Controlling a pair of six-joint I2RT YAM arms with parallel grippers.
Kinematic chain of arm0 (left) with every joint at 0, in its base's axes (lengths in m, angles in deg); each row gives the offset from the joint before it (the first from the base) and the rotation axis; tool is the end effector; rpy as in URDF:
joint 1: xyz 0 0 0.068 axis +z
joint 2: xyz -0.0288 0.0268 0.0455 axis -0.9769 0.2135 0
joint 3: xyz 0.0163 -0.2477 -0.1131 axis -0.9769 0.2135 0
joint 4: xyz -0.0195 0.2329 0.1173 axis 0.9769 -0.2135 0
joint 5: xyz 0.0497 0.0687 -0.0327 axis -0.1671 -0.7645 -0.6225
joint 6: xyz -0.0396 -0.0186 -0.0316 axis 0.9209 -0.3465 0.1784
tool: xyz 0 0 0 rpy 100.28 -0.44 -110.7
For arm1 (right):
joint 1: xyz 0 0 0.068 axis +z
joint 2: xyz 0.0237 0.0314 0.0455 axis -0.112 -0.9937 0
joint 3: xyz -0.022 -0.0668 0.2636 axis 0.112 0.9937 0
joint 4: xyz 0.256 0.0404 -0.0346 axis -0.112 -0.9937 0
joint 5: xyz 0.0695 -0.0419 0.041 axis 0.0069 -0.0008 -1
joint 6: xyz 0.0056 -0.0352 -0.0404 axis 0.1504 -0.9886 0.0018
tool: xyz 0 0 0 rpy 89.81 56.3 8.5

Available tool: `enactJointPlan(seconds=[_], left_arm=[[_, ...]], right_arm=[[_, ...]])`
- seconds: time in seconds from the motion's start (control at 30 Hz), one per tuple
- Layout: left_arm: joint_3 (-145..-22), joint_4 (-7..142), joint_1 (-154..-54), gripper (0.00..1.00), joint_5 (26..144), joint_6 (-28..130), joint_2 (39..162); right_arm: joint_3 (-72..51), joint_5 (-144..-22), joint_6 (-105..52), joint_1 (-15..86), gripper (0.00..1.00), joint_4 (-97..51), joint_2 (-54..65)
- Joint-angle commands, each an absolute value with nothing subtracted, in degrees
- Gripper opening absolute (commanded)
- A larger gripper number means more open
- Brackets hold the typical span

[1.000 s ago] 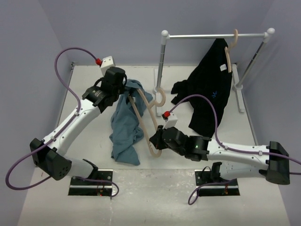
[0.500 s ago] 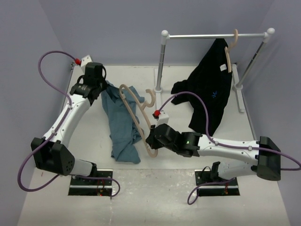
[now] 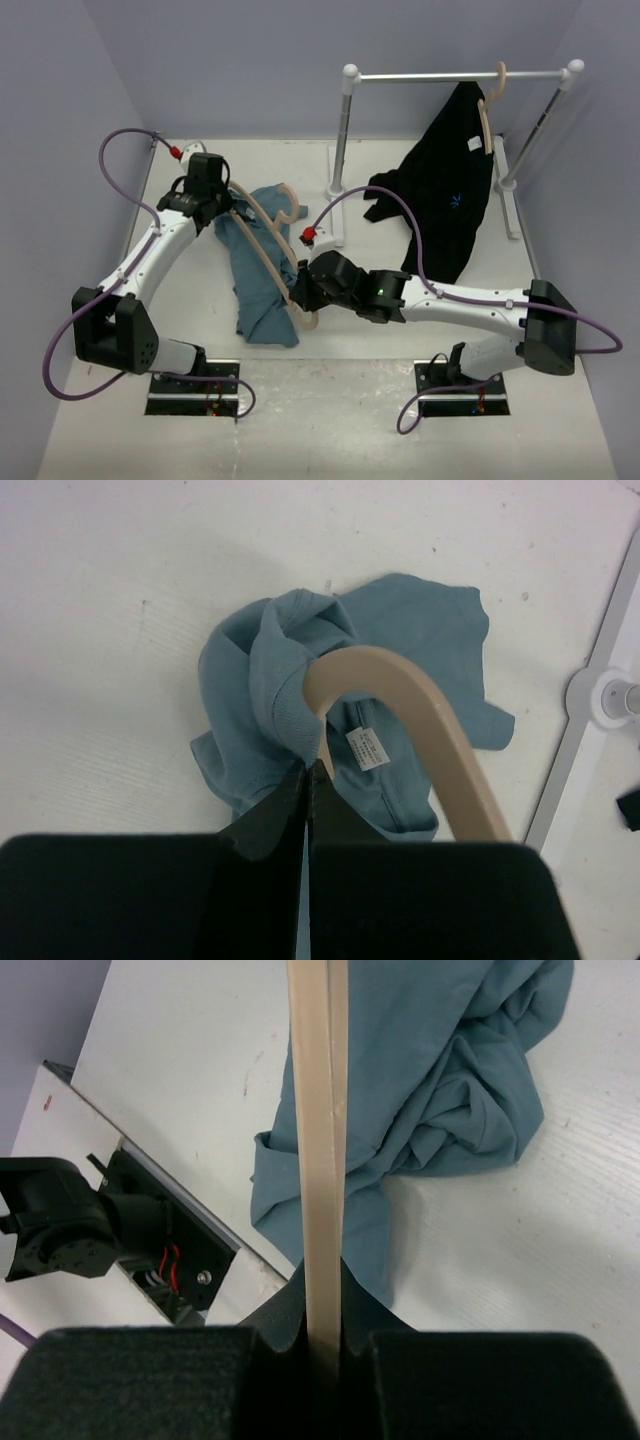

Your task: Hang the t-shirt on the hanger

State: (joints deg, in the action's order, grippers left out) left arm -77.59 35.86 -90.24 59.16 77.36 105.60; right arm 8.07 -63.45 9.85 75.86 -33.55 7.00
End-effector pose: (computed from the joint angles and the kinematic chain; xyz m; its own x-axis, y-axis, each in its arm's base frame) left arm 0.3006 -0.0560 0.2977 -0.5291 -0.4786 -0.7008 -0.4171 0.8658 -0.2764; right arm 0.1166 0.2904 0.2729 -0.7323 -0.0432 -0.6796 -0.4920 0.7236 0.4842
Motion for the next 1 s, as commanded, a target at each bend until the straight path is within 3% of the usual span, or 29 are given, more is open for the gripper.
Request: enactJointPlan(seconds=[0.0,0.4,0.67,0.87,0.97], left_arm=[[-80.2,37.9,-89.6,0.0,60.0,75.8,106.4],[-84.5,33.5,-89.1,0.0,61.7,71.2,106.4],[-79.5,35.3,-89.2,0.0,66.3,72.3,99.3],[-85.1,31.4,-89.2,0.0,64.9,71.8,97.3],[-90.5,29.4,-89.2,0.0,66.7,70.6,96.9]], right_arm=[[8.7,-65.8,7.8,76.3,0.0,-30.2,7.3],[9.3,-65.8,6.8,76.3,0.0,-31.1,5.6],[-5.5,-59.7,3.4,73.7,0.0,-35.7,-2.8],[-10.8,-49.3,4.2,73.5,0.0,-38.7,-4.9],[-14.0,-52.4,2.1,72.6,0.0,-39.4,-6.6]])
